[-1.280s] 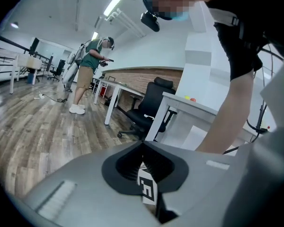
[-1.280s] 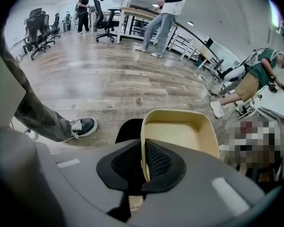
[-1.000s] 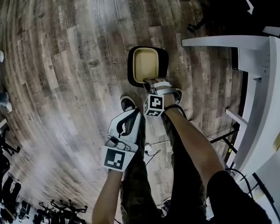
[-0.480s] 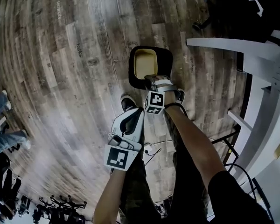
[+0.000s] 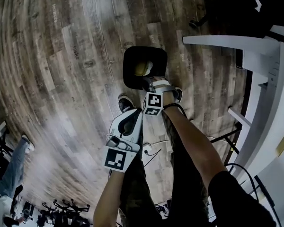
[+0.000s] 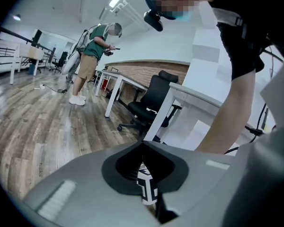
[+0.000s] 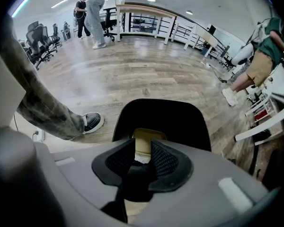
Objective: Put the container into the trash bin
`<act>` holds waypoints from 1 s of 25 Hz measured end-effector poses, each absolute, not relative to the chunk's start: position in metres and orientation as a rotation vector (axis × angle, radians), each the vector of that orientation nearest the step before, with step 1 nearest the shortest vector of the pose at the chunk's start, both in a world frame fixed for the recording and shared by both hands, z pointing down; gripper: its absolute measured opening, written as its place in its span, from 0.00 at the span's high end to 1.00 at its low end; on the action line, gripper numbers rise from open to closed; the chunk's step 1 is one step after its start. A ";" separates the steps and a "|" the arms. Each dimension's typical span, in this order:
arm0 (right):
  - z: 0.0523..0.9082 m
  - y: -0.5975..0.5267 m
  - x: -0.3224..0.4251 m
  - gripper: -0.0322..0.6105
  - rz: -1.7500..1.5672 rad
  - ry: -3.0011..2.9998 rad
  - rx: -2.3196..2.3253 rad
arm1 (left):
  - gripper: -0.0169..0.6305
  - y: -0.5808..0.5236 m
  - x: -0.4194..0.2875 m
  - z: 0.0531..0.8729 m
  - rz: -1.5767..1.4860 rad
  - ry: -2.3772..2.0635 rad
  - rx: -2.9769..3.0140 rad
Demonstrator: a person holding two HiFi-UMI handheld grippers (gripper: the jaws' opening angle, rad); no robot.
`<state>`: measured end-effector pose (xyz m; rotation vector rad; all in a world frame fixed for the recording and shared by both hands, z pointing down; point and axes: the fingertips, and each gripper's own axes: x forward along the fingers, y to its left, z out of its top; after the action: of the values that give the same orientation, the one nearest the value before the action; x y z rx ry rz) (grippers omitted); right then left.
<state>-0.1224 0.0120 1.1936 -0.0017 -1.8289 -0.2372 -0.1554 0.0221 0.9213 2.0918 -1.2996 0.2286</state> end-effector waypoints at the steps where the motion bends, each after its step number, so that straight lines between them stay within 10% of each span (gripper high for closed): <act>1: 1.189 0.013 -0.123 0.77 -0.245 -1.833 0.012 | 0.98 0.024 -0.158 0.918 0.228 -1.307 2.090; 25: 0.846 -0.035 -0.098 0.80 -0.538 -2.039 0.048 | 0.98 -0.025 -0.088 0.644 0.270 -1.337 2.482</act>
<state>-0.0982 -0.0352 0.8464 0.0478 -2.0388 -0.5379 -0.0880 -0.0250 0.6437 2.4822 -1.3368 0.2697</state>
